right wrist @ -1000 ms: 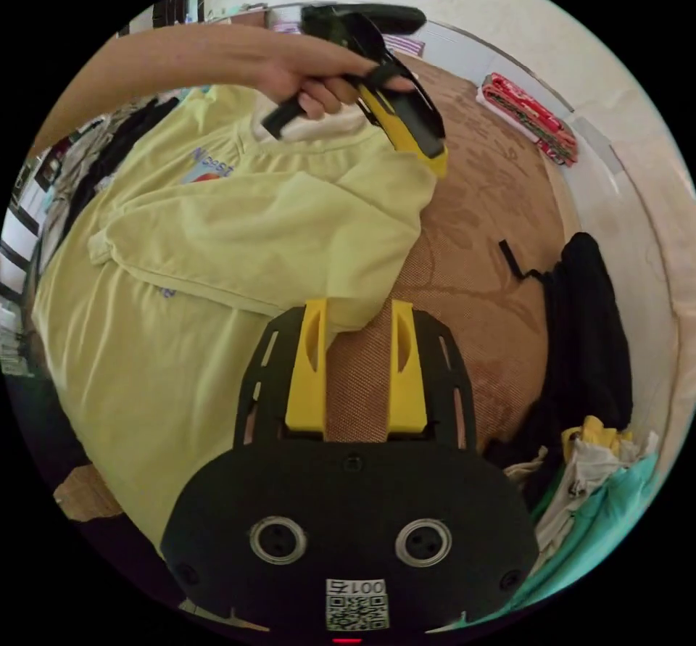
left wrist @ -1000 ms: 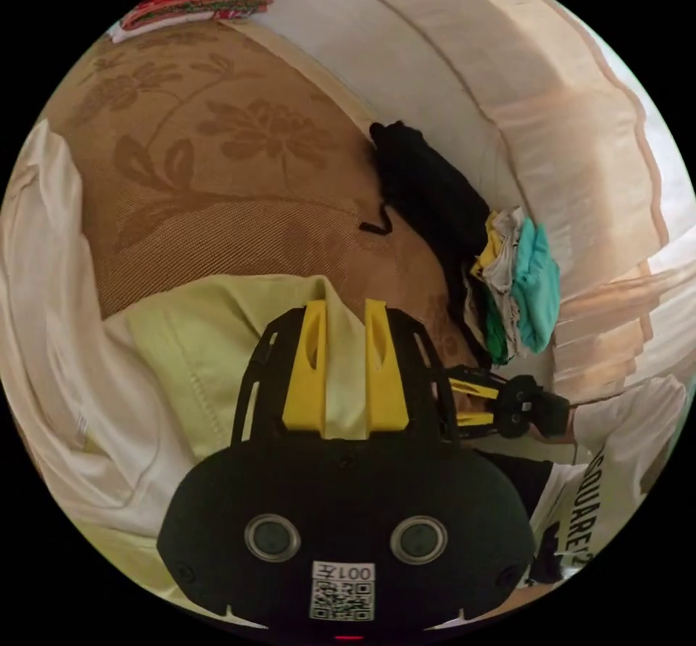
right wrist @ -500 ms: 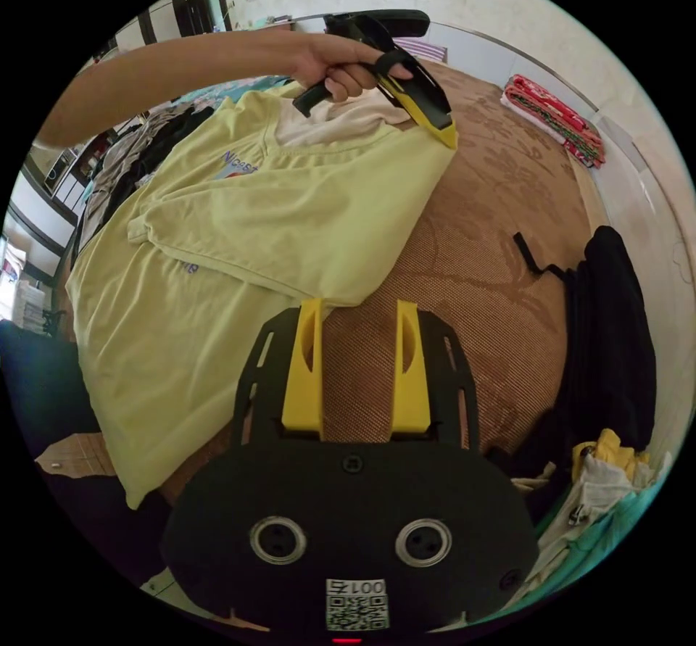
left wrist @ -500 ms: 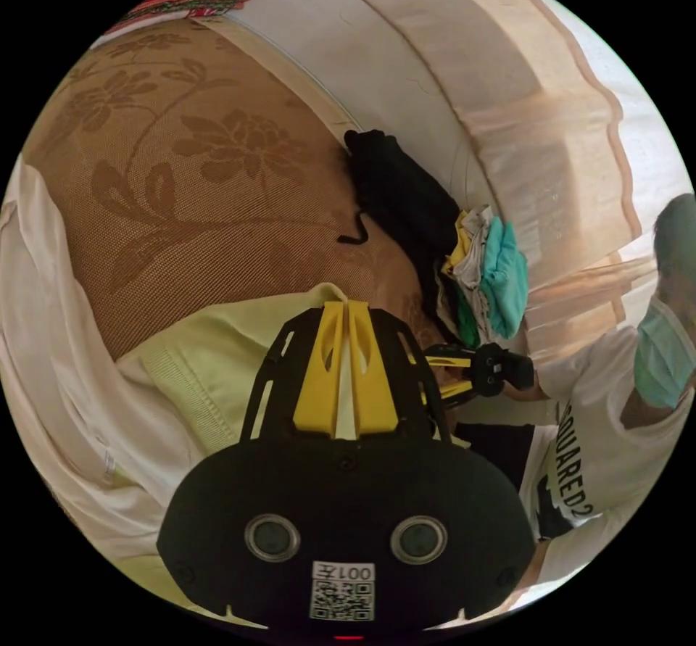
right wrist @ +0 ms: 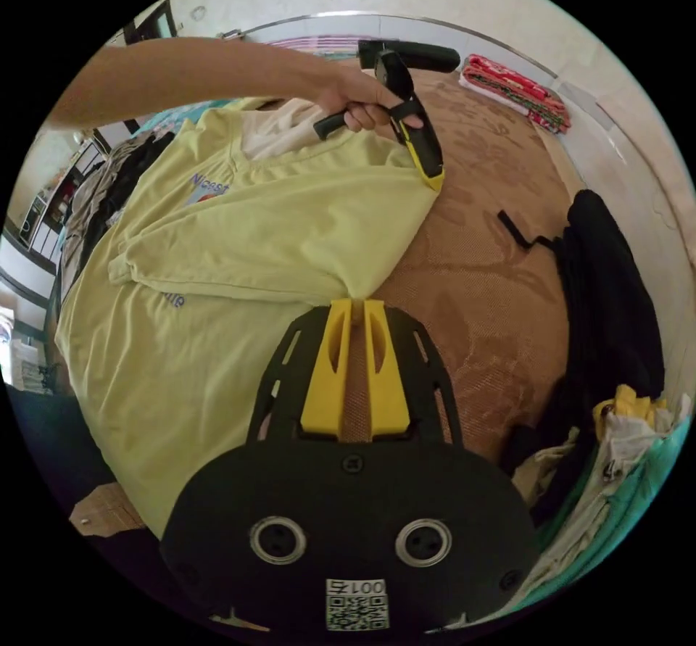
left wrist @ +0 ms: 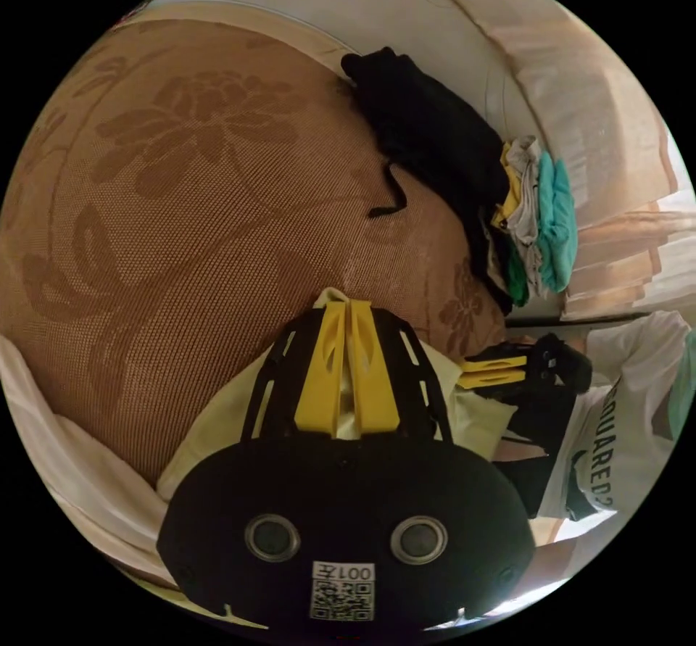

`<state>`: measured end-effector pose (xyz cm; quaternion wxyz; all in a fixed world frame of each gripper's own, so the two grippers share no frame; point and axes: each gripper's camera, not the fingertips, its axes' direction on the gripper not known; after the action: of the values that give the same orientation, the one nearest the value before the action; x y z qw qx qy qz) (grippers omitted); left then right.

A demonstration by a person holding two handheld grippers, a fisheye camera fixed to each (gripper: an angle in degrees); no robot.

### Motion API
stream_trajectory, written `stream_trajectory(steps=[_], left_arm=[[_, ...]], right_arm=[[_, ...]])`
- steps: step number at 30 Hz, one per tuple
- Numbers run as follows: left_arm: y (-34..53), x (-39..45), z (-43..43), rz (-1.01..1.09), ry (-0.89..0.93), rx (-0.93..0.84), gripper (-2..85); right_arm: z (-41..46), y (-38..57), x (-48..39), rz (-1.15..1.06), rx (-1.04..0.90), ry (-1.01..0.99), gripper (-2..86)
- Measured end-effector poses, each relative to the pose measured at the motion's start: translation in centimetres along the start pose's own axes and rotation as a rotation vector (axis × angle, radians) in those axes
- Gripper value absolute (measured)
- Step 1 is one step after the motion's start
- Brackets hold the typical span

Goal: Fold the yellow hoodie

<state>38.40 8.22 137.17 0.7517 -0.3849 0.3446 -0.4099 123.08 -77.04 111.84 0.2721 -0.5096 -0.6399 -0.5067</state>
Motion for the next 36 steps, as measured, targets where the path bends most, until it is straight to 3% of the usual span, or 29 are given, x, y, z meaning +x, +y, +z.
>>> stream_trajectory(steps=[8, 14, 17, 19, 24, 30, 36], left_arm=[[4.6, -0.8, -6.6, -0.05, 0.147, 0.313, 4.1], [5.3, 0.5, -4.2, -0.058, 0.141, 0.182, 4.0], [4.7, 1.5, -1.8, -0.11, 0.016, 0.109, 1.5], [4.7, 2.0, -1.1, -0.1, -0.016, 0.118, 0.0], [5.2, 3.7, -1.1, -0.016, -0.005, 0.131, -0.6], [7.5, 4.2, -1.8, -0.026, 0.033, 0.093, 2.3], [18.5, 6.2, -6.9, -0.108, 0.023, 0.222, 5.9]], right_arm=[[-1.1, 1.4, 2.3, 0.071, -0.014, -0.044, 5.0], [0.3, 0.6, 3.6, 0.127, -0.017, -0.146, 8.7], [1.8, 0.2, 4.0, 0.187, -0.058, -0.16, 6.9], [1.8, 0.3, 3.8, 0.182, -0.03, -0.213, 4.6], [-0.2, 1.8, 2.0, 0.229, 0.035, -0.11, 2.6], [2.2, 2.2, 0.9, 0.261, -0.093, -0.088, 1.4], [-0.5, 3.2, -0.3, 0.216, -0.051, -0.119, 2.5]])
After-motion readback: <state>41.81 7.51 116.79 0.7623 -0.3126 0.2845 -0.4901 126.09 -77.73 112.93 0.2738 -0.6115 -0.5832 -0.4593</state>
